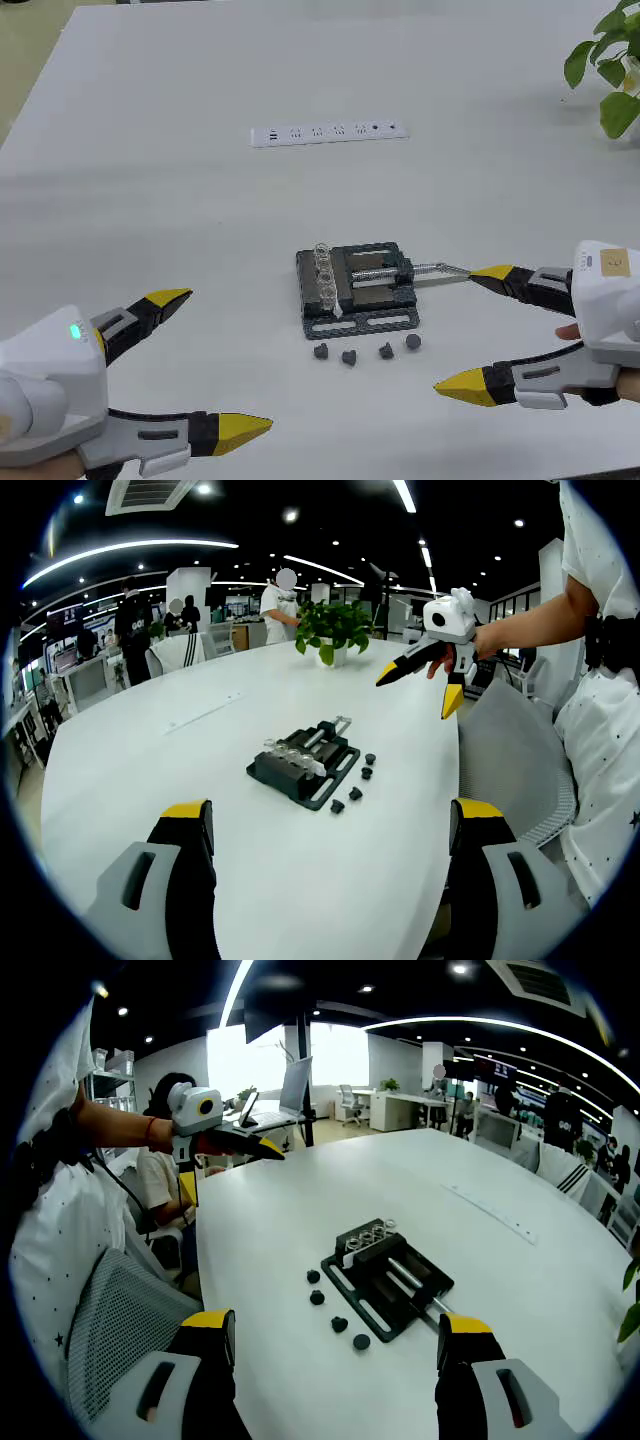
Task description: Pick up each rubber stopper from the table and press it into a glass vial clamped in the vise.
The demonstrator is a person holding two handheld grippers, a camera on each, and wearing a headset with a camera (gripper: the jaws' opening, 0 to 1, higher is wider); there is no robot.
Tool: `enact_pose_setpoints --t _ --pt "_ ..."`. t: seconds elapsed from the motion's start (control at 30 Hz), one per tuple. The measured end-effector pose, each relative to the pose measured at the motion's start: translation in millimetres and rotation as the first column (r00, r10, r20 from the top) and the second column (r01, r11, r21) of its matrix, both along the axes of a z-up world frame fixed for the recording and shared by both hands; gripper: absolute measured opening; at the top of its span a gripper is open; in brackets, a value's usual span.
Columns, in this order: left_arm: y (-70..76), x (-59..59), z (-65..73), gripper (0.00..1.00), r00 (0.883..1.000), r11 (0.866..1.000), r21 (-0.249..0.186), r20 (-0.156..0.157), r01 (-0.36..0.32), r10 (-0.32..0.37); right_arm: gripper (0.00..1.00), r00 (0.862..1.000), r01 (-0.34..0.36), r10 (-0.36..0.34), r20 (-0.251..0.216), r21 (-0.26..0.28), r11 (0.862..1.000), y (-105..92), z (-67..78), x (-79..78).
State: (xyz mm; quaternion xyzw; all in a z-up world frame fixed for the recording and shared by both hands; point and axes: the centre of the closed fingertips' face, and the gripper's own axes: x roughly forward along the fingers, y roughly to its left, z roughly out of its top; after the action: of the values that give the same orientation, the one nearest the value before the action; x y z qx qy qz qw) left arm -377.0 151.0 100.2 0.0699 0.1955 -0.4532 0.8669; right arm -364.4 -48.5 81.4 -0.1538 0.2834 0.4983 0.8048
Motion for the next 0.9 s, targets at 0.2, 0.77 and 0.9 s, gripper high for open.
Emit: enact_pose_setpoints --t 0.2,0.77,0.9 --pt "-0.5 -1.2 0.8 0.98 1.0 1.0 -0.006 -0.002 -0.006 0.006 0.82 1.0 -0.002 0.002 0.003 -0.002 1.0 1.0 1.0 -0.2" --pt "-0.4 -1.8 2.5 0.98 1.0 1.0 -0.008 0.0 -0.012 0.012 0.82 1.0 -0.009 0.009 0.01 -0.017 1.0 -0.7 2.7 -2.3" --pt "1.1 -2.1 1.4 0.98 1.0 1.0 -0.005 -0.002 -0.011 0.011 0.82 1.0 -0.01 0.01 0.011 -0.019 1.0 -1.9 2.5 -1.2"
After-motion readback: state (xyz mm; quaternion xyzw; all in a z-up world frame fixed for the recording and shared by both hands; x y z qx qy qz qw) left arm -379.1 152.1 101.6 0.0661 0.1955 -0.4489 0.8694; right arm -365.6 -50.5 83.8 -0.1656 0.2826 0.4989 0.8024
